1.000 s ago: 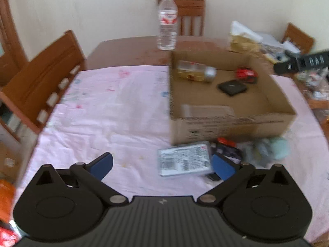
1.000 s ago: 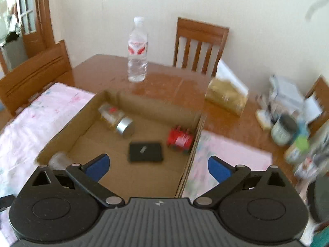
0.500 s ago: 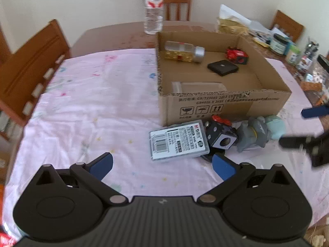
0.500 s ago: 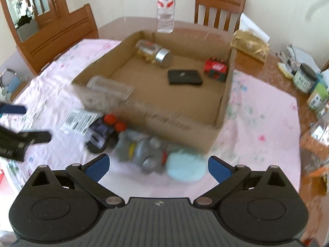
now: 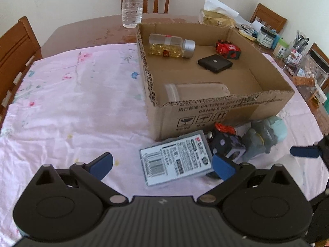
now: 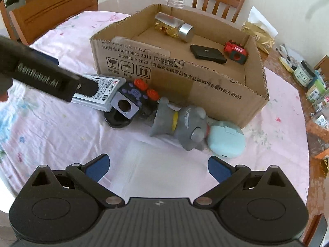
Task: Organize rigid objects
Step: 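Move both tools back toward the remaining objects beside the box, then grasp the white translucent plastic box with right tool while left tool grasps the white barcode card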
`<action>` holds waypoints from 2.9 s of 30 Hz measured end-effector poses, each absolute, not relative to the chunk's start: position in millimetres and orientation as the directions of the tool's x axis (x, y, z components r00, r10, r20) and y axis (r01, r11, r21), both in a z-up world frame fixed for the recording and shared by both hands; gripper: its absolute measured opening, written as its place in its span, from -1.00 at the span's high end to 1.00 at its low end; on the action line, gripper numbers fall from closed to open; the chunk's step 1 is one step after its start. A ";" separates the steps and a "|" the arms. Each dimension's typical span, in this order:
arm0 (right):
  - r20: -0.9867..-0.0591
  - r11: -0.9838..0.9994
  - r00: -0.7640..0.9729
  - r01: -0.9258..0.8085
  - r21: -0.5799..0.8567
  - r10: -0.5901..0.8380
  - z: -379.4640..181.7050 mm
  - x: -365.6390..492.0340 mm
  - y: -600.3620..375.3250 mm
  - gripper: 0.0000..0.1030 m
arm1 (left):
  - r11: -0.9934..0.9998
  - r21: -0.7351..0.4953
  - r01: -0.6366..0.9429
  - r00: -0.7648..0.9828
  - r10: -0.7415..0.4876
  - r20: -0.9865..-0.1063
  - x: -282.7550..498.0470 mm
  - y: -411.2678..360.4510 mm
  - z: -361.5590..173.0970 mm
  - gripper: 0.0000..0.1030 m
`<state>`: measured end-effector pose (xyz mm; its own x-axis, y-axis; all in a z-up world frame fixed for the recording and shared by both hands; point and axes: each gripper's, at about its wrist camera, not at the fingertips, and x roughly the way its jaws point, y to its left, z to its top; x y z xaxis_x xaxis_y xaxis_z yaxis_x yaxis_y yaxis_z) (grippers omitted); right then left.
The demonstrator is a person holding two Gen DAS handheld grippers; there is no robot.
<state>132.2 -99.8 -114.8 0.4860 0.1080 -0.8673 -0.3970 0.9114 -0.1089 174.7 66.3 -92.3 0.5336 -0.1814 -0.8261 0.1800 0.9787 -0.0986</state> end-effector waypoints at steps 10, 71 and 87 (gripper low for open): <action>-0.885 0.942 0.452 -0.332 -0.048 0.114 -125.8 133.7 -113.3 -1.00 | 0.977 -0.126 0.171 0.506 -0.197 -0.840 200.3 56.4 -113.7 -0.99; -0.931 0.956 0.351 -0.293 -0.003 0.104 -132.9 146.5 -118.4 -1.00 | 0.997 -0.020 0.074 0.512 -0.055 -0.857 167.7 56.6 -121.3 -0.77; -0.940 0.927 0.335 -0.369 -0.069 0.063 -121.8 152.6 -118.8 -0.68 | 0.984 -0.053 0.172 0.471 -0.129 -0.873 166.9 65.7 -116.2 -0.76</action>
<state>152.6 -118.8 -121.8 0.3346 0.0630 -0.9403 -0.3691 0.9268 -0.0693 166.9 65.7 -116.2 0.4708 -0.1292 -0.8727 0.1719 0.9837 -0.0529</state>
